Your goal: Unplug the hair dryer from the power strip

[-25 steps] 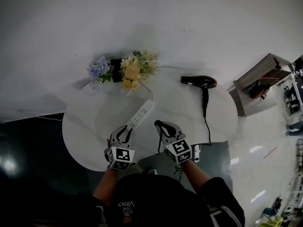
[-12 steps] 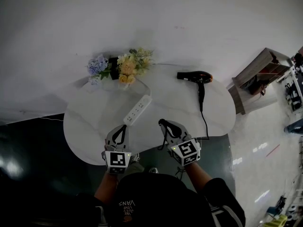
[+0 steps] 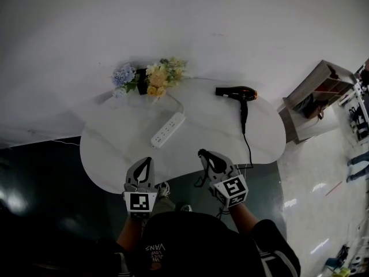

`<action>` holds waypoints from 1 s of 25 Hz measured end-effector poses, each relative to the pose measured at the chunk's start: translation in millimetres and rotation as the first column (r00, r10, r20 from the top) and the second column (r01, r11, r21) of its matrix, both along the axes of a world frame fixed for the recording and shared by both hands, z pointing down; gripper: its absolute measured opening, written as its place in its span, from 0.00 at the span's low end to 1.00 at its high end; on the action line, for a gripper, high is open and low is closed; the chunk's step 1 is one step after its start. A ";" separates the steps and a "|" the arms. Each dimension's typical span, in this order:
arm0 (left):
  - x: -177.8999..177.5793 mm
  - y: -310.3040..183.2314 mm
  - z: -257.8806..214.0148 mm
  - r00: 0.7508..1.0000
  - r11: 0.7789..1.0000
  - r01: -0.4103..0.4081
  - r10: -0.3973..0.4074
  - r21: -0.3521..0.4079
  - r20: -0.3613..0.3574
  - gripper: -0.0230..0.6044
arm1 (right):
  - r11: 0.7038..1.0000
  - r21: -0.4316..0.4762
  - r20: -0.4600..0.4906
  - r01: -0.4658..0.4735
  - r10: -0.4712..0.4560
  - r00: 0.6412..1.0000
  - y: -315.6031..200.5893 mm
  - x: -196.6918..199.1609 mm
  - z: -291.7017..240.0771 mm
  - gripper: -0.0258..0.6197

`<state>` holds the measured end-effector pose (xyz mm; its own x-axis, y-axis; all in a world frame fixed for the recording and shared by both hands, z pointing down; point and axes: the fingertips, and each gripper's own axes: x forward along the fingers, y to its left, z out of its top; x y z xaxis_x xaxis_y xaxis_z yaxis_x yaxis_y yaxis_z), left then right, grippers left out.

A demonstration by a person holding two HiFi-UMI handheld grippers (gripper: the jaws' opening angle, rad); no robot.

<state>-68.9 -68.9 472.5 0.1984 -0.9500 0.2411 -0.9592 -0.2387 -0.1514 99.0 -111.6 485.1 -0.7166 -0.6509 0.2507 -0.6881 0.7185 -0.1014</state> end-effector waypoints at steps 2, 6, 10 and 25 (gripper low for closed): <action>2.4 10.8 -1.8 1.000 1.000 0.008 -0.008 0.008 -0.007 0.07 | 1.000 0.001 0.002 0.007 -0.007 1.000 8.5 3.1 -1.7 0.15; 6.0 28.1 -4.2 1.000 1.000 0.021 -0.021 0.015 -0.011 0.07 | 1.000 0.008 0.016 0.020 -0.020 1.000 23.1 6.7 -7.7 0.15; 11.3 42.3 -6.6 0.999 1.000 0.025 -0.025 0.018 -0.033 0.07 | 1.000 0.016 0.030 0.027 -0.028 0.999 37.1 11.5 -13.9 0.15; 30.2 65.2 -15.3 0.999 0.999 0.015 -0.014 0.033 -0.045 0.07 | 1.000 0.008 0.037 0.016 -0.017 0.999 58.4 28.0 -11.1 0.15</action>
<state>-38.7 -3.7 457.1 0.1946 -0.9601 0.2008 -0.9685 -0.2205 -0.1155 127.0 -53.1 474.0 -0.7361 -0.6407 0.2185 -0.6719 0.7307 -0.1210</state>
